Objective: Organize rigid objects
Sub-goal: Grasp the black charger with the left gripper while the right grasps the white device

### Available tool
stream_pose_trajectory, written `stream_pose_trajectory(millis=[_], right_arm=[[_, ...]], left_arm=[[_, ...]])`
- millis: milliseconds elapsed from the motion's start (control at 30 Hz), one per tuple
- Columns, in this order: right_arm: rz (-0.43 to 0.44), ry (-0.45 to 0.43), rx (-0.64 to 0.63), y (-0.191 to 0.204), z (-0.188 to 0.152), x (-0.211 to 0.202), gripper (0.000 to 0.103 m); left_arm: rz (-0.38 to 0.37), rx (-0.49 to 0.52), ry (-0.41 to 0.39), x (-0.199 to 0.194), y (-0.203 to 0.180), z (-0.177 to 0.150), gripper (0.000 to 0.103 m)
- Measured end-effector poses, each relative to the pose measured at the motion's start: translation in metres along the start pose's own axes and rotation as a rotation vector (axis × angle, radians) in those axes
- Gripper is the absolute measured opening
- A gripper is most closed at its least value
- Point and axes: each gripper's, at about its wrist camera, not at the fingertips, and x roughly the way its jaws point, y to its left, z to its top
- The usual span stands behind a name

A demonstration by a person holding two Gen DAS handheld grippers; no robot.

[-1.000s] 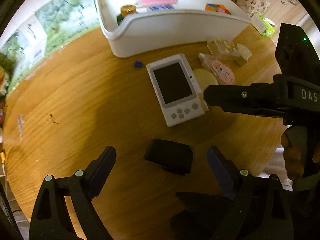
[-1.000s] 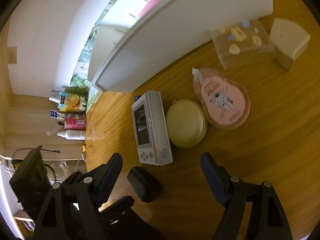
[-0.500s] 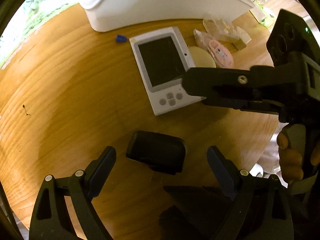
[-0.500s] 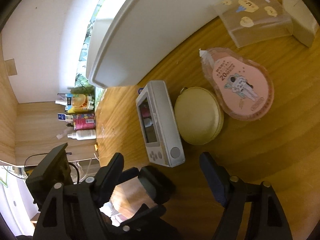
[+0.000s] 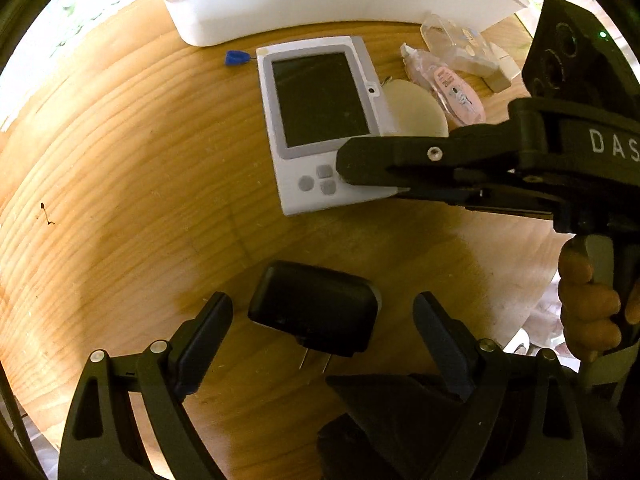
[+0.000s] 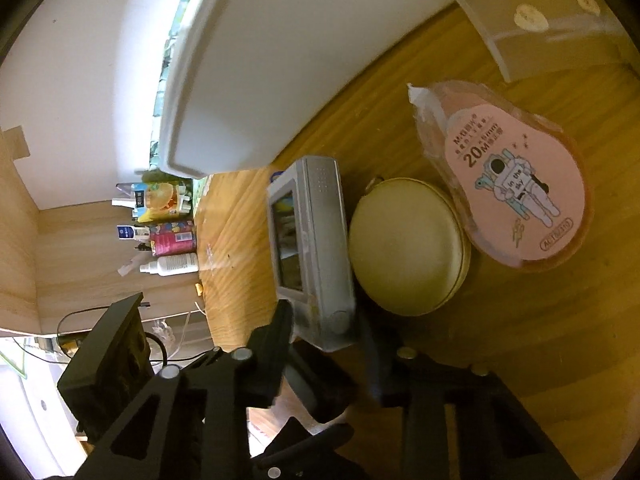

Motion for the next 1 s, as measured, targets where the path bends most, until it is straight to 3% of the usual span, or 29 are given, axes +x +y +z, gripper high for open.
stream_pose_trajectory(millis=[167, 400, 1000], right_arm=[[0.001, 0.007, -0.007, 0.001, 0.0, 0.0, 0.03], [-0.001, 0.006, -0.039, 0.009, -0.001, 0.0, 0.025], [-0.011, -0.083, -0.027, 0.007, -0.016, -0.022, 0.023]], left_arm=[[0.006, 0.003, -0.003, 0.002, -0.005, 0.004, 0.089], [0.025, 0.004, -0.023, -0.007, -0.008, 0.002, 0.069], [0.013, -0.027, -0.038, -0.012, -0.004, -0.006, 0.068]])
